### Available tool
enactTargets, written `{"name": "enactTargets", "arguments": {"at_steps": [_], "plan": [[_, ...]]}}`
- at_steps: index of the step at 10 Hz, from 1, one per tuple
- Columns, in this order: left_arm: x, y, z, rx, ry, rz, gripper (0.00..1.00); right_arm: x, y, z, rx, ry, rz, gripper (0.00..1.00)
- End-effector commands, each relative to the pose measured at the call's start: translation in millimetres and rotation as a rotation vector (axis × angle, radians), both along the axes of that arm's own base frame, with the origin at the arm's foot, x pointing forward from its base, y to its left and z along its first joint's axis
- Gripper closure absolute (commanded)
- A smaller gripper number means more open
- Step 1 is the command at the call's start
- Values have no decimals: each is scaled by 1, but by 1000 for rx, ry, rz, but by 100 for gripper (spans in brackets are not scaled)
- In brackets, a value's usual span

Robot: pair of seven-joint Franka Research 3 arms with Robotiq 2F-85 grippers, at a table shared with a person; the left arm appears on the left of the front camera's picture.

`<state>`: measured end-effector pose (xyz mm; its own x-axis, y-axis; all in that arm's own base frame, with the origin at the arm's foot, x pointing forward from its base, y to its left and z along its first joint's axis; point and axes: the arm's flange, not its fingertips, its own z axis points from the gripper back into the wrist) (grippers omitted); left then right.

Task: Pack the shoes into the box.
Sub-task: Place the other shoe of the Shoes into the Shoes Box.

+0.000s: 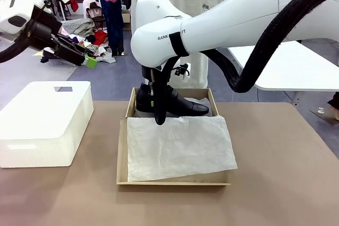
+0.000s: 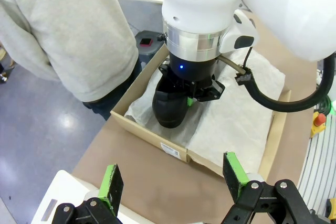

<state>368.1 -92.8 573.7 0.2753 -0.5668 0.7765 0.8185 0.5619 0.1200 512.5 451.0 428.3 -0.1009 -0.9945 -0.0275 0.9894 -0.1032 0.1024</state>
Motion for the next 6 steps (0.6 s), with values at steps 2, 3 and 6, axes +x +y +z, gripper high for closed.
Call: {"name": "enactTargets", "arguments": {"at_steps": [2,3,6], "plan": [[1,1,-1,-10,-4,-16,0,-1,1,-8,-2,-14,4,100],[1,1,-1,-10,-4,-16,0,-2,2,-12,-5,-3,9,100],[1,1,-1,-10,-4,-16,0,-3,3,-26,-24,11,12,100]]}}
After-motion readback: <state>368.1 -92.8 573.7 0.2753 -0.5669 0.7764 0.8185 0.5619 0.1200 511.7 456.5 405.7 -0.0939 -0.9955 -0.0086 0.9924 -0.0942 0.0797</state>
